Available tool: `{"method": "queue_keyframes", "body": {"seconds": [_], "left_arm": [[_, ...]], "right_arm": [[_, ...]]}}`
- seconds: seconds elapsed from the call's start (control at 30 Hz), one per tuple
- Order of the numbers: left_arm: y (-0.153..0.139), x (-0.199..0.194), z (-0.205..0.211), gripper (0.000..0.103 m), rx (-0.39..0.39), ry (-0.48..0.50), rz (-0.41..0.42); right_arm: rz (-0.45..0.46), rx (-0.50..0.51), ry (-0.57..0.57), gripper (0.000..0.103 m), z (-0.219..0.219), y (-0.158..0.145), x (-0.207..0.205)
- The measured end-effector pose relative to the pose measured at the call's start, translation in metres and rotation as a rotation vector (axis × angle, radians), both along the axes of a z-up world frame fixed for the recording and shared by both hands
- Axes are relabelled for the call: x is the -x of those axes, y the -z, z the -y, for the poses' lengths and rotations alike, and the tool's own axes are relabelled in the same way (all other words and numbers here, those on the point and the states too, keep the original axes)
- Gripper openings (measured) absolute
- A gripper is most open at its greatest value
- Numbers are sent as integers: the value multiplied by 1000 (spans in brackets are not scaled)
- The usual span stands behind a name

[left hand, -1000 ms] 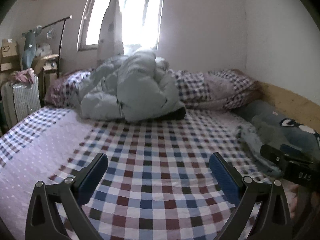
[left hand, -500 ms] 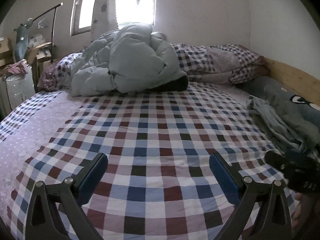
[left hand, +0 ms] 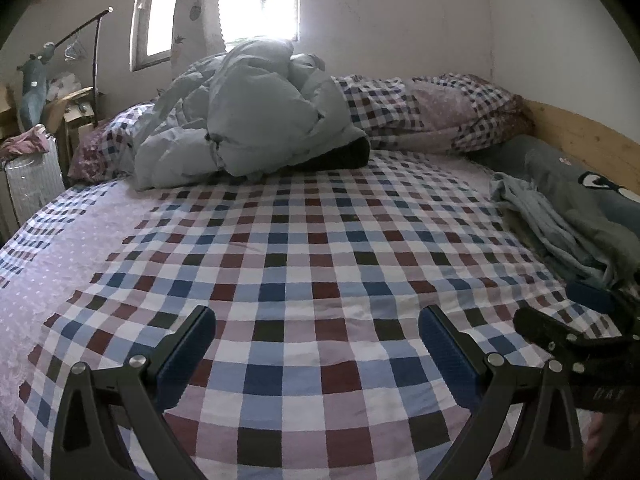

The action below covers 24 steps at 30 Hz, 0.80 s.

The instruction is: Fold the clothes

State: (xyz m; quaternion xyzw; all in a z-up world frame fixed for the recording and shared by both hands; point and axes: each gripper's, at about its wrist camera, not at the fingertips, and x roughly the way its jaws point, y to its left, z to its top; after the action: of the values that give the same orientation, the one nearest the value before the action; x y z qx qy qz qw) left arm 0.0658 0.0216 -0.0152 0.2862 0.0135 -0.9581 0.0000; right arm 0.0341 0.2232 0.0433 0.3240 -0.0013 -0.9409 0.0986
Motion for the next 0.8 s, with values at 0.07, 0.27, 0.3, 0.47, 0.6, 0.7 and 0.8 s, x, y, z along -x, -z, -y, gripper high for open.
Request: {"method": "queue_keyframes", "body": {"seconds": [0.07,0.27,0.3,0.47,0.6,0.7,0.8], "left_arm": [[1,0,2,102,0,-4,3],[5,3,3,102,5,-9,29],[5,2,3,102,6,-7,30],[7,1,0,102,16,4,31],[14,6,3,102,11,5,62],[21,11,7,102,-1,-8,107],[28,15,8,102,-11,-13,153]], "right_arm": [[0,-12,-8,103,2,1,-1],[8,-28,-21,103,7,4,0],[9,-27,-20,103,7,4,0],[3,-31,-10,103,5,4,2],[13,-36,-7,103,5,6,6],[39,-49,-14,103,7,11,10],[63,-53,-18,103,8,16,14]]}}
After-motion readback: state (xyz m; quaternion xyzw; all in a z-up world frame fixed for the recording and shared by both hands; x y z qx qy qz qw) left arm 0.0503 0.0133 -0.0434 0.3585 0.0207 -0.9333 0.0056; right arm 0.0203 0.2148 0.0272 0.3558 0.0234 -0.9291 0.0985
